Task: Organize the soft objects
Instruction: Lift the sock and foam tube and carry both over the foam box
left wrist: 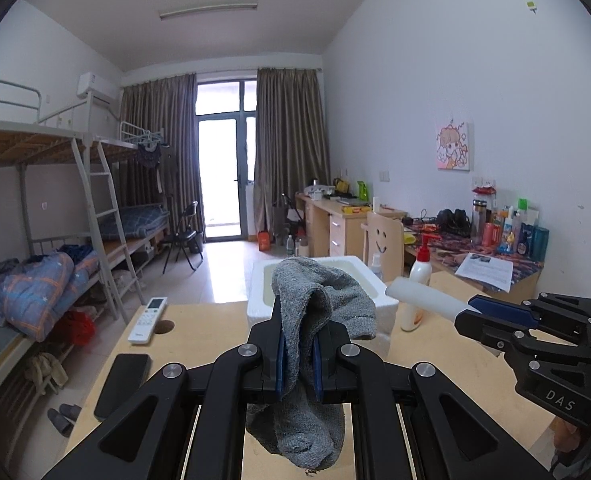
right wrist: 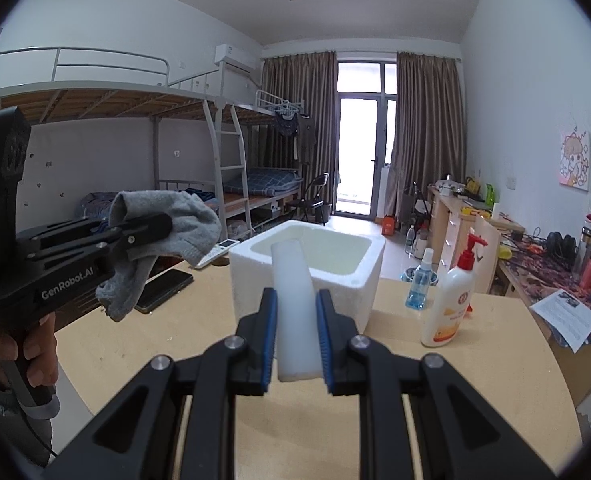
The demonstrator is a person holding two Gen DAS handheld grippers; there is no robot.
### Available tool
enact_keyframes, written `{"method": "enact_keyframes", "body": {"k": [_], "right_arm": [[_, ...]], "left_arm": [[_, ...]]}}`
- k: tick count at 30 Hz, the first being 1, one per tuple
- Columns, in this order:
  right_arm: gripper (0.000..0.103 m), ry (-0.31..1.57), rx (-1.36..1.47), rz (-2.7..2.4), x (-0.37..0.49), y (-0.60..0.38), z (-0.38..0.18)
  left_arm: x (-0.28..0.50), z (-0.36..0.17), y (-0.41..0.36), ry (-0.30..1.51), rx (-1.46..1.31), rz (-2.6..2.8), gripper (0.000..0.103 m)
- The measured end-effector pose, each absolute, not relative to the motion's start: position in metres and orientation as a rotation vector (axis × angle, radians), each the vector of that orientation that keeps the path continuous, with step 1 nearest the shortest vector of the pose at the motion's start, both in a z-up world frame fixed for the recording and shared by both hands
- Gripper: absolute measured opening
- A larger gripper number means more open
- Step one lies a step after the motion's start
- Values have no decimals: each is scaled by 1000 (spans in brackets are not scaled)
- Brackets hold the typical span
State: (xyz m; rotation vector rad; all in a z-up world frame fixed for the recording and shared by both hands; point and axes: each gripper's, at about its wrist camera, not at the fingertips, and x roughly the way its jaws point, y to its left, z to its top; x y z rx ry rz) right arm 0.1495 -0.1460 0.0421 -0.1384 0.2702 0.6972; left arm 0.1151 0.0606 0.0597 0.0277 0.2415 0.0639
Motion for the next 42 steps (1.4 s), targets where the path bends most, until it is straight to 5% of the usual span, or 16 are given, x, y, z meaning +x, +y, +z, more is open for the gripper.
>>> {"method": "enact_keyframes", "body": {"k": [42], "right_arm": [[23, 409, -107, 650, 256, -94, 56]], "left_arm": [[222, 66, 100, 310, 17, 105, 11]]}}
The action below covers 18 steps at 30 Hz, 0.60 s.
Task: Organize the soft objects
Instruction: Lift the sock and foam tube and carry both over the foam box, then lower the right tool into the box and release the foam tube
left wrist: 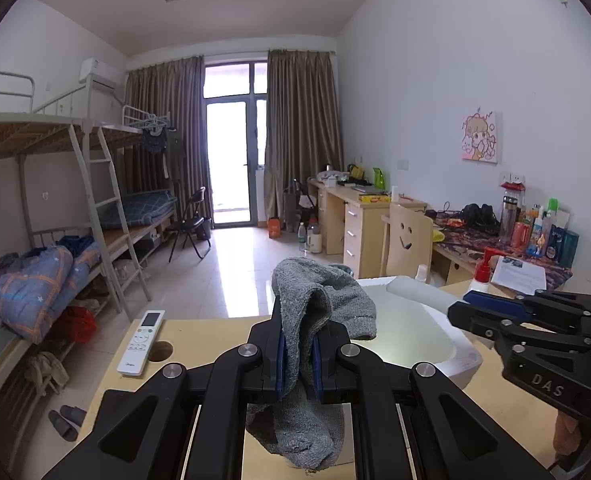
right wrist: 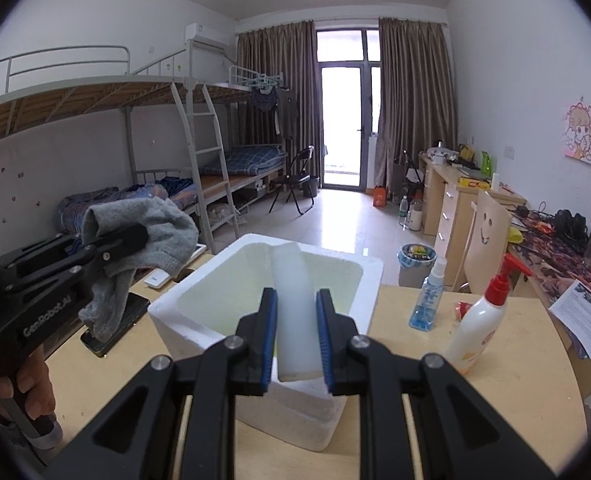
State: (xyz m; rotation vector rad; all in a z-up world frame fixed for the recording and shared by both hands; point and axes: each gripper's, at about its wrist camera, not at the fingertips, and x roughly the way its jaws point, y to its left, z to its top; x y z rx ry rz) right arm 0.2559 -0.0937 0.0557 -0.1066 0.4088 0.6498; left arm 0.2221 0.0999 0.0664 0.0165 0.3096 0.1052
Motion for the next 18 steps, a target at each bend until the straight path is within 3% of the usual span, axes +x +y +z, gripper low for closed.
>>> {"method": "enact_keyframes", "body": {"k": [18], "right_arm": [[23, 458, -148, 677, 287, -64, 48]], "left_arm": [[219, 68, 114, 314, 28, 157, 11]]}}
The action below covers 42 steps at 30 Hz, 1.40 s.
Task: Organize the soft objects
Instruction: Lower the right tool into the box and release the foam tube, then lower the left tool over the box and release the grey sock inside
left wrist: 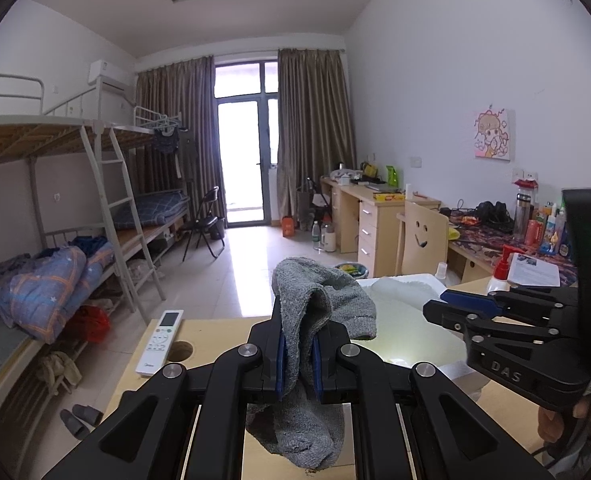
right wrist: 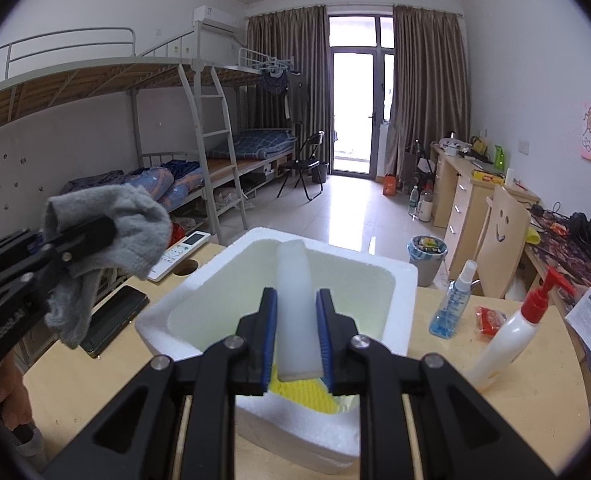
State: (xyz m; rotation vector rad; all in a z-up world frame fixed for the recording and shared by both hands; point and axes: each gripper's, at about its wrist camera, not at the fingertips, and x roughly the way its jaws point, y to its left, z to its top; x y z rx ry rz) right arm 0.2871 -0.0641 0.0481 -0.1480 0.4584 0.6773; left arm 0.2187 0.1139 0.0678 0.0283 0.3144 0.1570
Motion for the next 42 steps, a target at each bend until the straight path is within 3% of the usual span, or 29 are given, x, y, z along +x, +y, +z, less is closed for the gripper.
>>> {"method": "enact_keyframes", "body": {"k": [7, 10, 12, 15, 17, 26, 42], "right_arm": [[24, 484, -150, 679, 296, -59, 43], [33, 488, -160, 660, 297, -55, 41], [59, 487, -158, 657, 297, -56, 39], [82, 467, -124, 678, 293, -61, 41], [91, 463, -124, 664, 292, -62, 44], [103, 423, -112, 698, 274, -76, 51], [103, 370, -115, 672, 258, -98, 54]], "left_arm": [[218, 67, 114, 319, 28, 163, 11], [220, 66, 114, 324, 24, 162, 11], [220, 66, 115, 326, 20, 161, 11], [222, 66, 117, 330, 15, 163, 11], [222, 66, 117, 332, 11, 162, 11], [222, 68, 120, 332, 3, 154, 11], [228, 69, 105, 329, 15, 115, 11]]}}
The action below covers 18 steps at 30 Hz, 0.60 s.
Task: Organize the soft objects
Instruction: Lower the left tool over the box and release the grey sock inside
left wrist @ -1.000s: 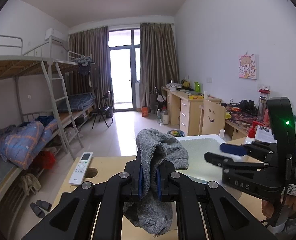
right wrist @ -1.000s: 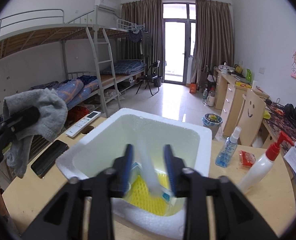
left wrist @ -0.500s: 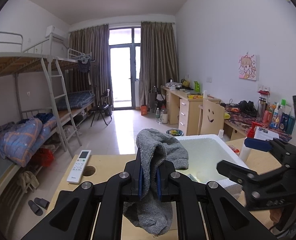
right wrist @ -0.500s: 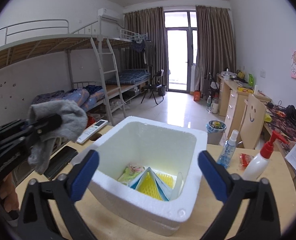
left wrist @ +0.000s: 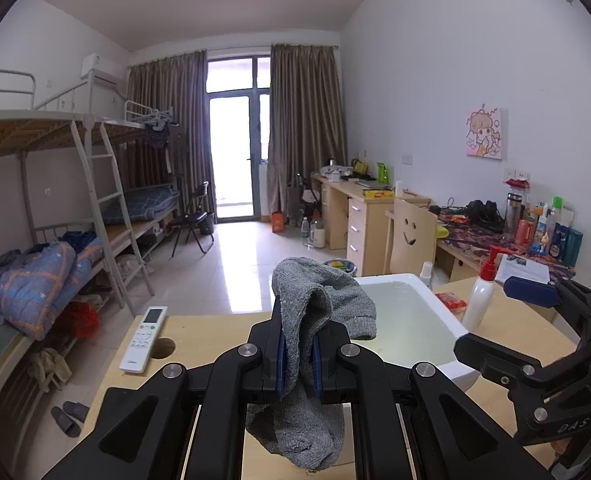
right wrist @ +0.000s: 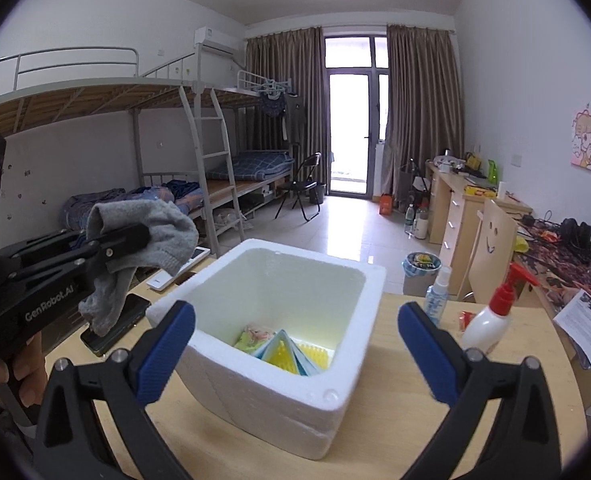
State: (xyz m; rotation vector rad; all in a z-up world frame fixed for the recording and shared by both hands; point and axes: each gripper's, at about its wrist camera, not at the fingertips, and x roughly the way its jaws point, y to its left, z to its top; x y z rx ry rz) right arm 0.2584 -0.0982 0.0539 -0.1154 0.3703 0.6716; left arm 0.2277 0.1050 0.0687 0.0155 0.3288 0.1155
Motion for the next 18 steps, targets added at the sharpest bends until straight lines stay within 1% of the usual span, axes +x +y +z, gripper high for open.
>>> {"method": "enact_keyframes", "body": {"k": [18], "right_arm": [[103, 368, -41, 607, 254, -148, 49]], "left_arm": [[258, 61, 75, 381, 29, 44, 11]]}}
